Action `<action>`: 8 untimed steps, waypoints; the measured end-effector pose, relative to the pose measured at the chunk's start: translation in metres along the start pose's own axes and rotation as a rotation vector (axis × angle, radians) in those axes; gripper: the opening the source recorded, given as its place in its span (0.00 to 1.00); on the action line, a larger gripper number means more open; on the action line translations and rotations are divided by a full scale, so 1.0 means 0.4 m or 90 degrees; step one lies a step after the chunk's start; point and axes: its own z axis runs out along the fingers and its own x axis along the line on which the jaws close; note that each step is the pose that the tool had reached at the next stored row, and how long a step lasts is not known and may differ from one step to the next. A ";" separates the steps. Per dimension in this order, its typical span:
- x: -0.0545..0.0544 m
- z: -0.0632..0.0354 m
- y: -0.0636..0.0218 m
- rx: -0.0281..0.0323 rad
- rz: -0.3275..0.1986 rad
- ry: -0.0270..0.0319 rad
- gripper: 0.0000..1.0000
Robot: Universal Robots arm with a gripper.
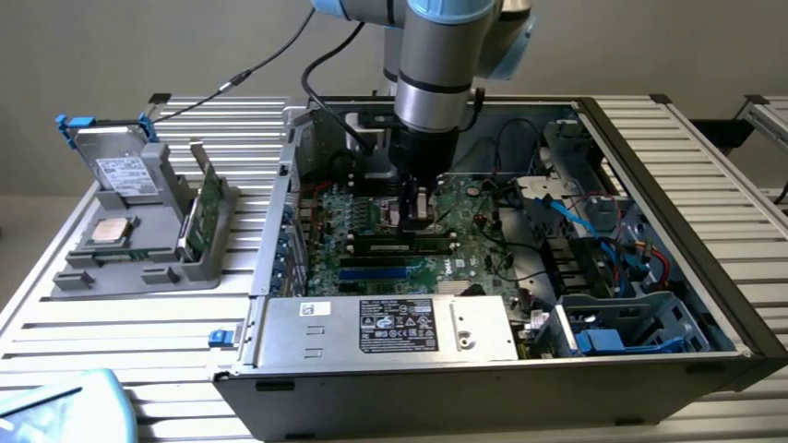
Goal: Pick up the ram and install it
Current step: 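Press down the ram until it locks into place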
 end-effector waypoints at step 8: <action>0.000 -0.002 -0.002 0.0009 0.000 -0.0013 0.11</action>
